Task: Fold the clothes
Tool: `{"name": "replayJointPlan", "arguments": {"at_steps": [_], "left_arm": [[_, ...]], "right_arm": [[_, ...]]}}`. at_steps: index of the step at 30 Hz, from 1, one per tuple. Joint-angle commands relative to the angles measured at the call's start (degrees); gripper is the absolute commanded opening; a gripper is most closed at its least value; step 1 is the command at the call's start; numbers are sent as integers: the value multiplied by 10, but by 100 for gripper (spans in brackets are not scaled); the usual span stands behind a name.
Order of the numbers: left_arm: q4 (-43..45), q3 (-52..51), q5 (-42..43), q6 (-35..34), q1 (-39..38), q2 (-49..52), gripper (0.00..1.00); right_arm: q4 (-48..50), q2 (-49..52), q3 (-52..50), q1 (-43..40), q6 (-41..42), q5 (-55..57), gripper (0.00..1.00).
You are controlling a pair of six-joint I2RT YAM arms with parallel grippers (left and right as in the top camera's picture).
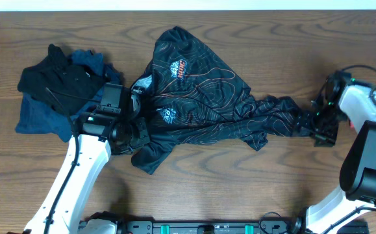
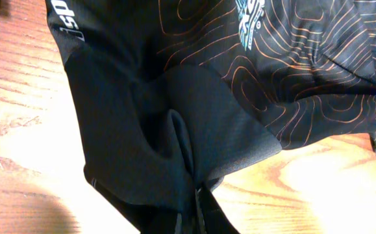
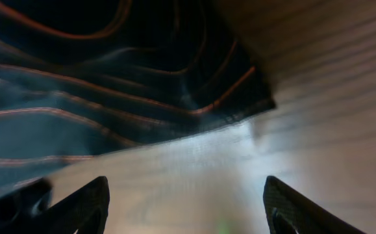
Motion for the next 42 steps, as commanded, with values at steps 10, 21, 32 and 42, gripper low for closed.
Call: {"name": "replayJointPlan", "arguments": {"at_steps": [10, 21, 32, 42], "left_arm": [[-2, 10, 1, 10, 3, 4, 6], [-2, 10, 1, 10, 3, 4, 6], [-31, 119, 1, 55, 3, -28, 6], [-34, 370, 1, 79, 10, -67, 6]], "right_arm": [[202, -12, -94, 2, 71, -2, 60], [204, -12, -97, 2, 74, -2, 2], [37, -141, 63, -26, 39, -3, 1], [-108, -294, 306, -71, 33, -2, 1]]}}
